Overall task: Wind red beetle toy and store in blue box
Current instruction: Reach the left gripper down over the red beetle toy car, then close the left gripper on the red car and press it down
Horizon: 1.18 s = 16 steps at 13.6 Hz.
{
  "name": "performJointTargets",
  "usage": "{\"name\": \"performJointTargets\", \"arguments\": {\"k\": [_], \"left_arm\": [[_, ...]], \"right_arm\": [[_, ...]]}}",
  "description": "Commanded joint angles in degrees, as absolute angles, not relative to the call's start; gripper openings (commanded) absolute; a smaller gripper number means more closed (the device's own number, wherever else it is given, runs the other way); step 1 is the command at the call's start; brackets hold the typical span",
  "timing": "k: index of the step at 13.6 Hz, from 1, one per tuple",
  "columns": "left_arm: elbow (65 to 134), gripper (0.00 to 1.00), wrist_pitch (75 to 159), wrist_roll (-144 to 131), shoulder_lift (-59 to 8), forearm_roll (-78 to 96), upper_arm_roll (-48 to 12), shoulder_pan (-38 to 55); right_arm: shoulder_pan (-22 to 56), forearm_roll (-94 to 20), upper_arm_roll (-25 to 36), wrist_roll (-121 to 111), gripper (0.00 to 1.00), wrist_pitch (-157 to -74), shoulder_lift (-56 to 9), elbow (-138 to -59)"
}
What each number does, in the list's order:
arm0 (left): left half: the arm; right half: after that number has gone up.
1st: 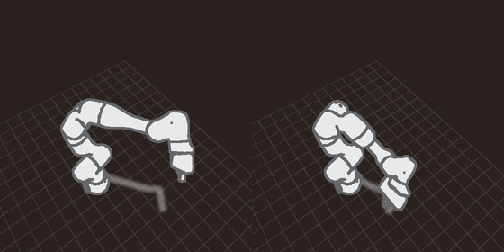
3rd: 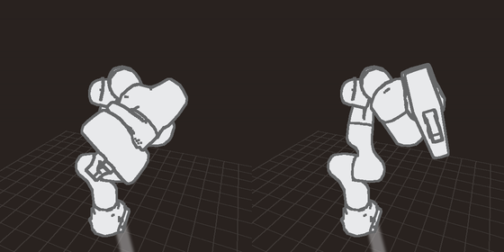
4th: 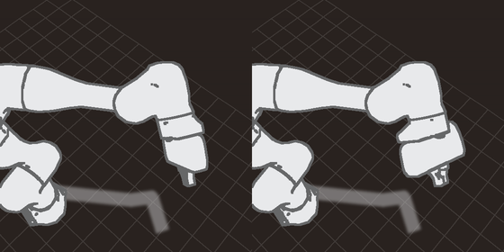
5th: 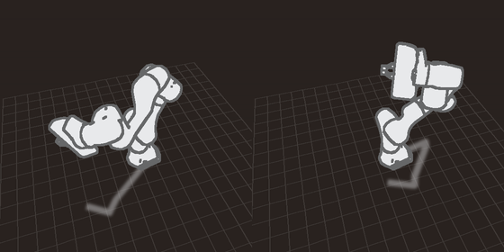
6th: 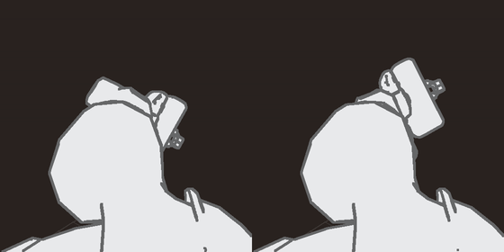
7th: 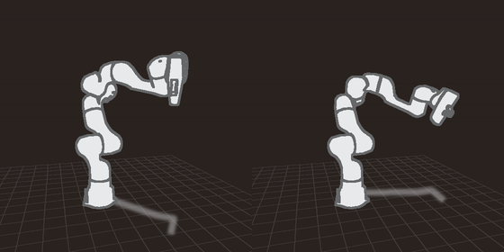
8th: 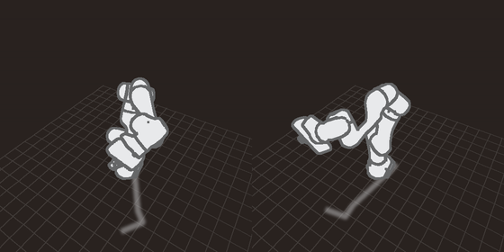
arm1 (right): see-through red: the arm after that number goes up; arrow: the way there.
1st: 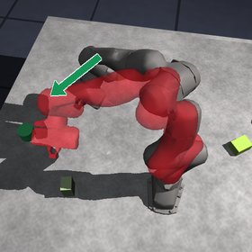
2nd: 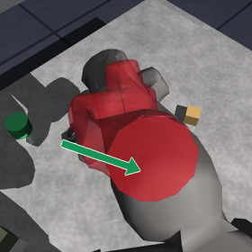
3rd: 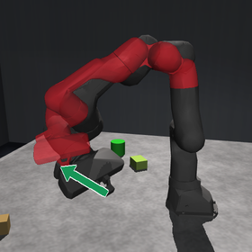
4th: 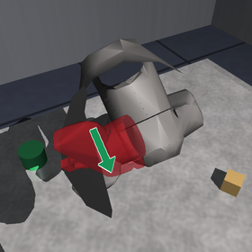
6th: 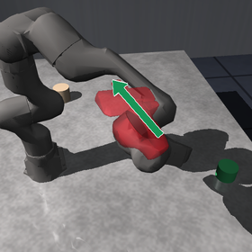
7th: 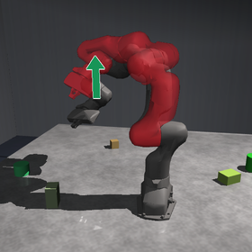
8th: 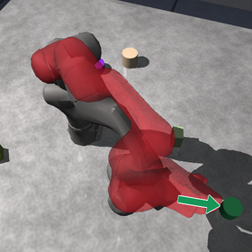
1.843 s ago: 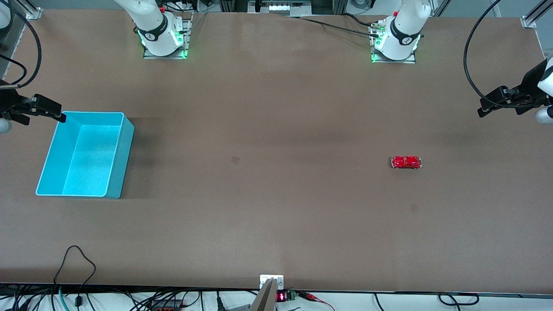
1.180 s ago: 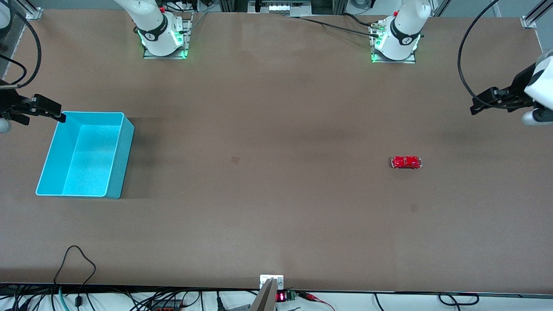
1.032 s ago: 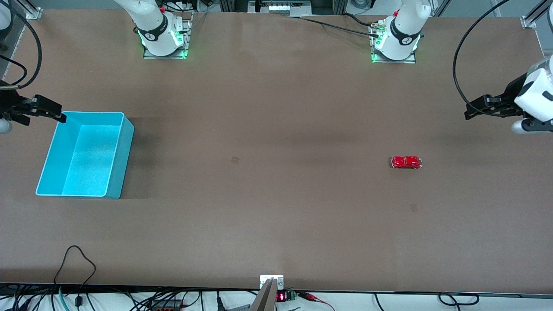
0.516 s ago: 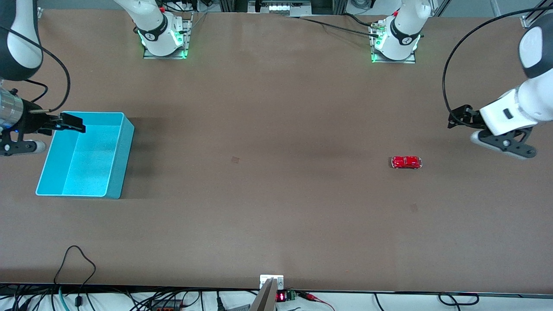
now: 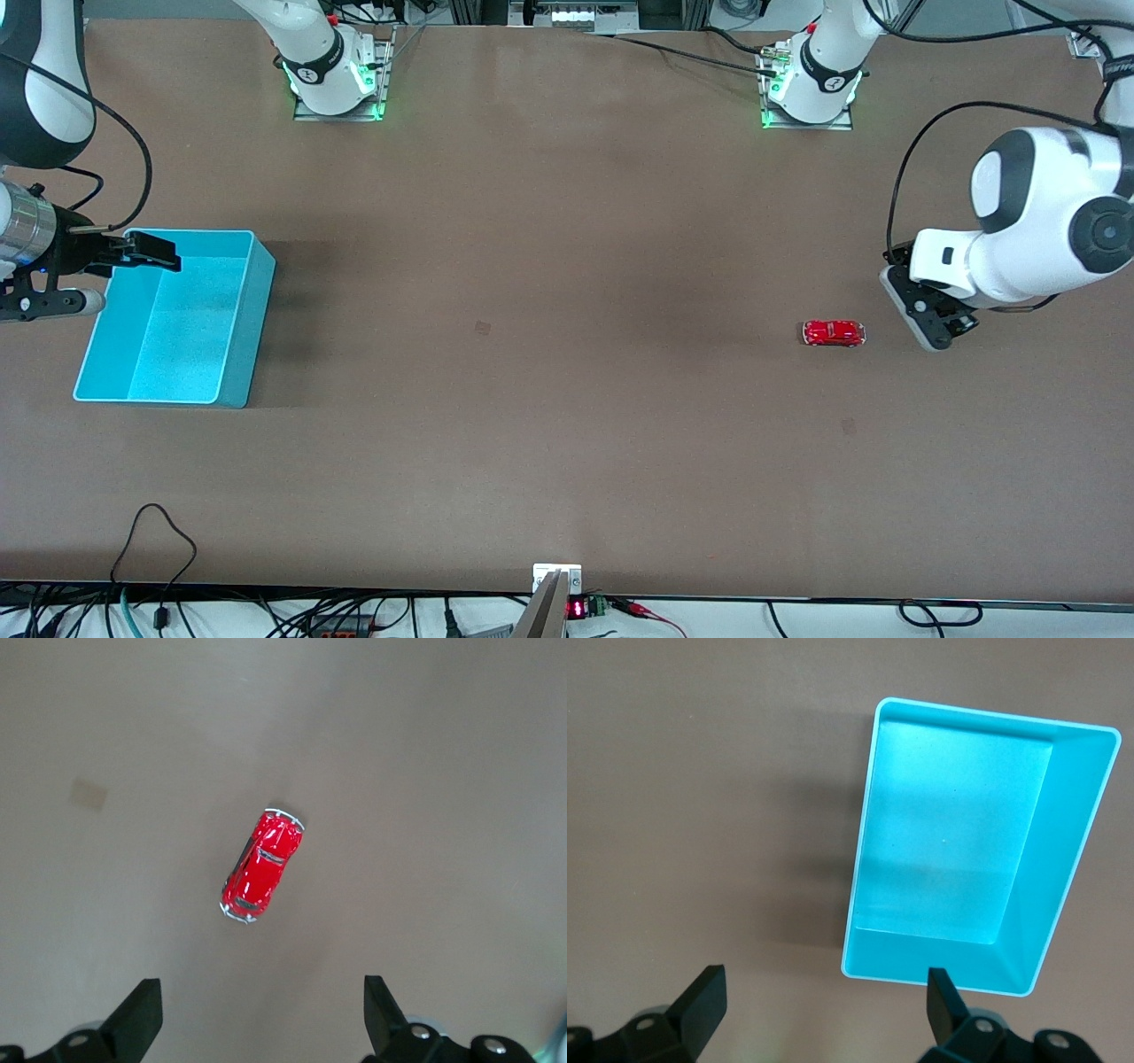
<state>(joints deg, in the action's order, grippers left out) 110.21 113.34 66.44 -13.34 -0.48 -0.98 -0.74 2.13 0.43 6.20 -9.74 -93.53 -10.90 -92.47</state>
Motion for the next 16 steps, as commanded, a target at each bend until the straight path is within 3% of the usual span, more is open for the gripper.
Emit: {"name": "performJointTargets", "arguments": {"k": [1,9,16], "left_arm": [[113.72,1.0,118.54,77.76,-14.76,-2.02,-1.76,-1.23],[125.15,1.0,140.43,80.95,-16.08,-7.47,-2.99,-1.49],[125.95,1.0,144.22,81.03,-19.86,-7.21,-3.08,-3.34]], "right_arm": [[1.85,1.06,6.15,-10.37,1.0,-92.64,-10.81,-92.72],[0.88,0.88,6.5,-10.28,1.0,-90.18,-11.25,-92.99],[1.05,0.7,6.5,-9.41,1.0,-88.86,-11.87,-92.99]]}}
